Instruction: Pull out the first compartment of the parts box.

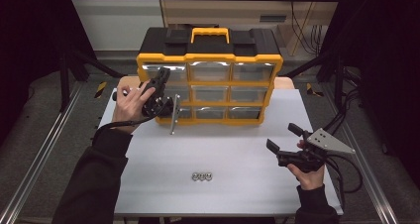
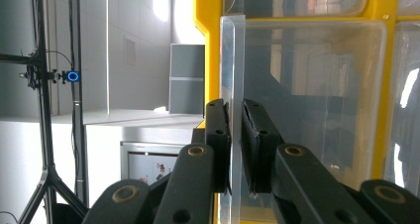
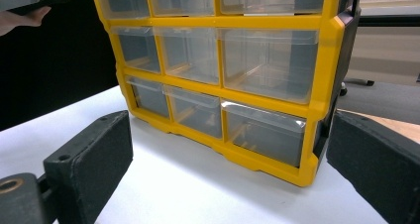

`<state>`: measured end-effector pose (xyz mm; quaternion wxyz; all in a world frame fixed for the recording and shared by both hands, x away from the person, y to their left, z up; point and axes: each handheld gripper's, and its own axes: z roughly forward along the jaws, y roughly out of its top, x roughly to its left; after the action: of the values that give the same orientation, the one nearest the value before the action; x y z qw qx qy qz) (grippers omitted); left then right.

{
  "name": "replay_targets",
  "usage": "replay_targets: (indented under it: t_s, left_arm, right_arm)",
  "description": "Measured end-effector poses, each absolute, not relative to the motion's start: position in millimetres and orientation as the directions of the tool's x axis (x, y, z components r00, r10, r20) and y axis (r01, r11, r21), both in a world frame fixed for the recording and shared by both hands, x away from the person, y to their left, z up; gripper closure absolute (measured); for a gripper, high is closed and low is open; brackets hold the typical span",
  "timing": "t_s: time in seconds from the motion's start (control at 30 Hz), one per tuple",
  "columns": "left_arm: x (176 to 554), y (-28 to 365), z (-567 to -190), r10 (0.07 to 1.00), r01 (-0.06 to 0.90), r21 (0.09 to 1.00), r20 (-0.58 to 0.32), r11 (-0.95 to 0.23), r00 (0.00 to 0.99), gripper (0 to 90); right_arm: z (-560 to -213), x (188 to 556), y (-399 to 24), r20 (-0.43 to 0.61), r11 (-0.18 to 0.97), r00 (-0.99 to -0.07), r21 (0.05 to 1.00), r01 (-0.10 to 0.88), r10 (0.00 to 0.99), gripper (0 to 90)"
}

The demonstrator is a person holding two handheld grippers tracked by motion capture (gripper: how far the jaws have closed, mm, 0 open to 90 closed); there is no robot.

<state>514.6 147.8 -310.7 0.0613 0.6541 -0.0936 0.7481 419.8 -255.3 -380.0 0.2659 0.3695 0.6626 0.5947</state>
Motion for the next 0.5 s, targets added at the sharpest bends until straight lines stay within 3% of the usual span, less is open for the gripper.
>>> replay_targets:
  t_s: [0.5]
  left_arm:
    - [508.3,147.4,-309.3,-0.032,-0.211,-0.060,0.991,-0.976,-0.134,81.8]
  right_arm:
    - [-380.0,419.8,-255.7,0.083,0.022,-0.587,0.985,0.169,0.805,4.5]
